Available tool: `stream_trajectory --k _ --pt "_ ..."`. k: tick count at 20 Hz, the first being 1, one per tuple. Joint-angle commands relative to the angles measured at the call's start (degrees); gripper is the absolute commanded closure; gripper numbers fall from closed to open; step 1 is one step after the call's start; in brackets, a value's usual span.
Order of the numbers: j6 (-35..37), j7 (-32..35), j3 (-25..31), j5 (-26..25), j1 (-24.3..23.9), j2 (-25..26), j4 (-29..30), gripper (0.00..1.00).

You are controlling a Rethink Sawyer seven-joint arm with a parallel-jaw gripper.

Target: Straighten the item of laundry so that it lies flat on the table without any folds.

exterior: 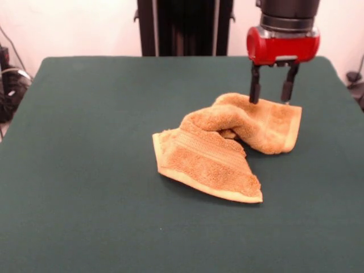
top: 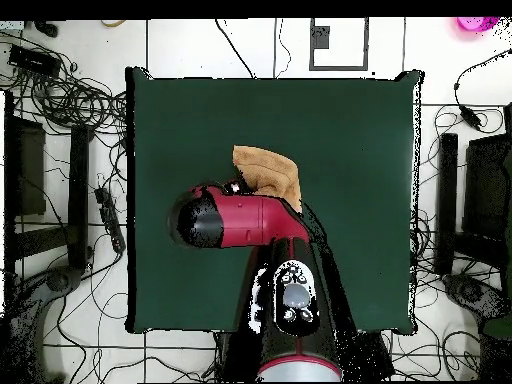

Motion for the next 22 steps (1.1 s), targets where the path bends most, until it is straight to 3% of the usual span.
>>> stream_trajectory --k 1,7,13,17,22 --pt "3.8 8.9 2.1 0.6 3.6 1.5 -1.6 0.00" --pt "4.8 10.3 1.5 1.2 6.0 3.6 -2.1 0.00" --pt "2.9 10.4 4.4 3.3 4.8 6.5 -1.8 0.00" --pt "3.9 10.3 3.5 3.1 5.5 7.7 -2.5 0.00" --pt "3.5 12.1 0.8 2.8 8.8 13.8 -6.7 0.00"
